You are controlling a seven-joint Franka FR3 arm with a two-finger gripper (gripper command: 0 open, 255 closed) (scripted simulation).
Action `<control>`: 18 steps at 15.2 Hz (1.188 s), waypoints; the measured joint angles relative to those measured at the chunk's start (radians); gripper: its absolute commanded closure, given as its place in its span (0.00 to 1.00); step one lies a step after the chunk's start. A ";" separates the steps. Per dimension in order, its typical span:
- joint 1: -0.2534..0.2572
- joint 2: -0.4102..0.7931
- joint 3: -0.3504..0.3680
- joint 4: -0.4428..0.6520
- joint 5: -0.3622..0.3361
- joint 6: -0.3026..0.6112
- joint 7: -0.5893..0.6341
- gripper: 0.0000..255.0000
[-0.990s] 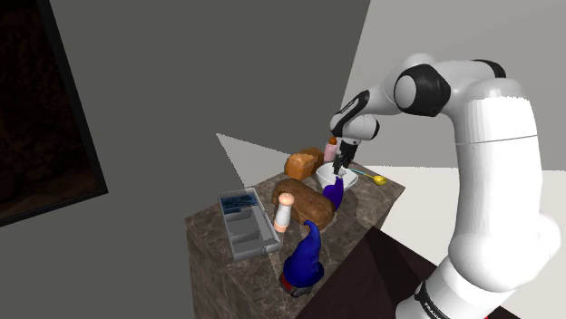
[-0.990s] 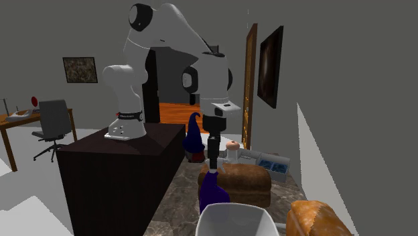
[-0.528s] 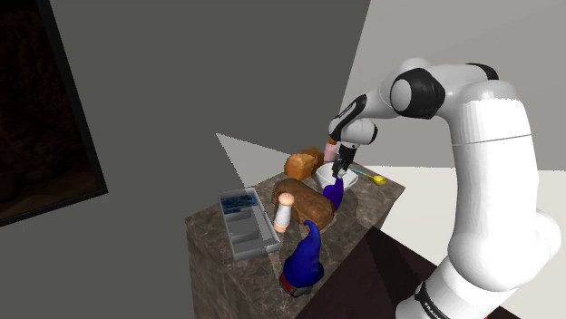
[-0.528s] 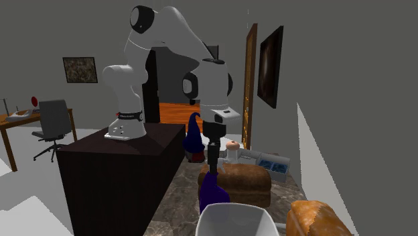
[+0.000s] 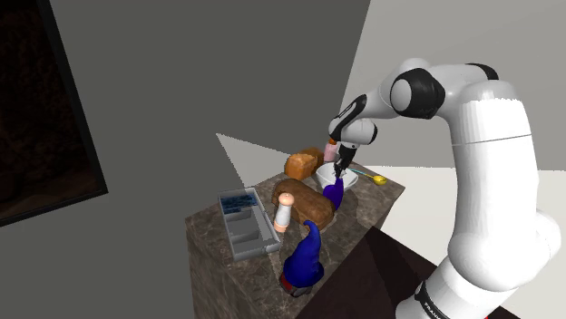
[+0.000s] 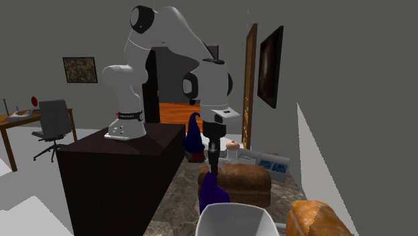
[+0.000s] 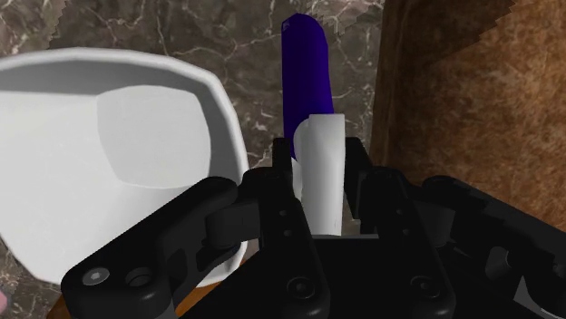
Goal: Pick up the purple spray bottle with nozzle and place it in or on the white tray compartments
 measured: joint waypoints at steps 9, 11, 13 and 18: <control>0.011 -0.032 -0.012 -0.008 -0.014 -0.024 0.010 1.00; 0.015 -0.049 -0.019 -0.004 -0.024 -0.044 0.016 1.00; 0.019 -0.067 -0.026 -0.004 -0.033 -0.061 0.021 1.00; 0.030 -0.111 -0.044 0.003 -0.057 -0.110 0.034 1.00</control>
